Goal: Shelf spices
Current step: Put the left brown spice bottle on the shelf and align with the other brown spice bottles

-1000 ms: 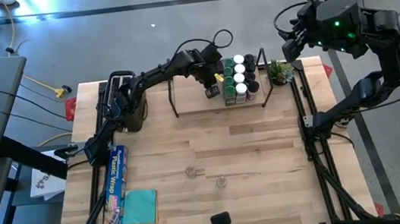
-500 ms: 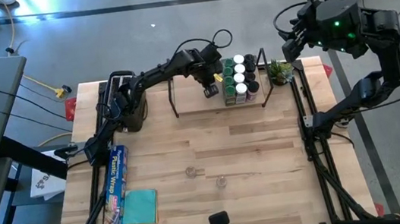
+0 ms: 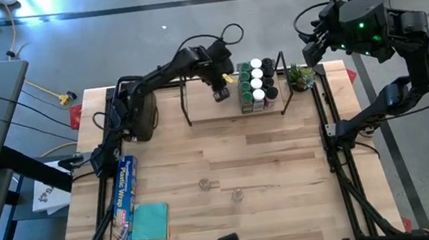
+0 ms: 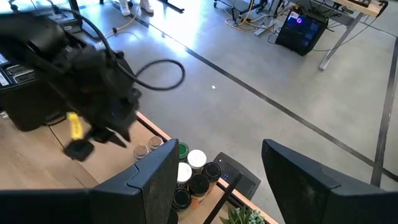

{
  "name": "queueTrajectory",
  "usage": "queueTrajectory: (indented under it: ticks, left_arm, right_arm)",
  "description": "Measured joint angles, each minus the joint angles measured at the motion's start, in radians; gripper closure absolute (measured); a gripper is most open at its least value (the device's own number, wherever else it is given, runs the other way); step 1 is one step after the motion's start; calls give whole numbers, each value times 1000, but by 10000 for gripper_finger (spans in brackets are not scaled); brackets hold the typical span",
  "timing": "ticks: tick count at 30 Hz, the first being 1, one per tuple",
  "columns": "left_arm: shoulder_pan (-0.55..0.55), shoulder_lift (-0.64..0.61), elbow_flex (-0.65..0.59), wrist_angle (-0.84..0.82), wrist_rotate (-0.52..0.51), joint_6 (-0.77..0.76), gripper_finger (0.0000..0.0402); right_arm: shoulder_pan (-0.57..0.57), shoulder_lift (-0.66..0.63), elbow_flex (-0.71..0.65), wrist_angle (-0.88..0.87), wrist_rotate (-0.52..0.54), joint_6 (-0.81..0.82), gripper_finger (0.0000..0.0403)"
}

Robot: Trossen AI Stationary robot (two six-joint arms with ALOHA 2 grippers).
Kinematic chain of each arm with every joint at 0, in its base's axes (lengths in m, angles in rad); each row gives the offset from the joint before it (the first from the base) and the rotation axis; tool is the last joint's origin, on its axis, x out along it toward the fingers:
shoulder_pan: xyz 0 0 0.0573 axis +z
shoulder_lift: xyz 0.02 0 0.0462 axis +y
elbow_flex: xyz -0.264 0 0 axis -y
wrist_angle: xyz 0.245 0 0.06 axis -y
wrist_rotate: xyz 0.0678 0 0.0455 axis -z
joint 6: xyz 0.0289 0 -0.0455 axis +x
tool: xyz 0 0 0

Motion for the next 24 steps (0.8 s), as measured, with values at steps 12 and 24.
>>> queueTrajectory:
  ticks: [12,24]
  left_arm:
    - [-120,-236,-211,-286,248,25,344]
    - [-528,-735,-1021,349,-105,-925,357]
  right_arm:
    - [0,0,0,-26,0,-1,178]
    - [0,-1,0,-6,-44,-237,178]
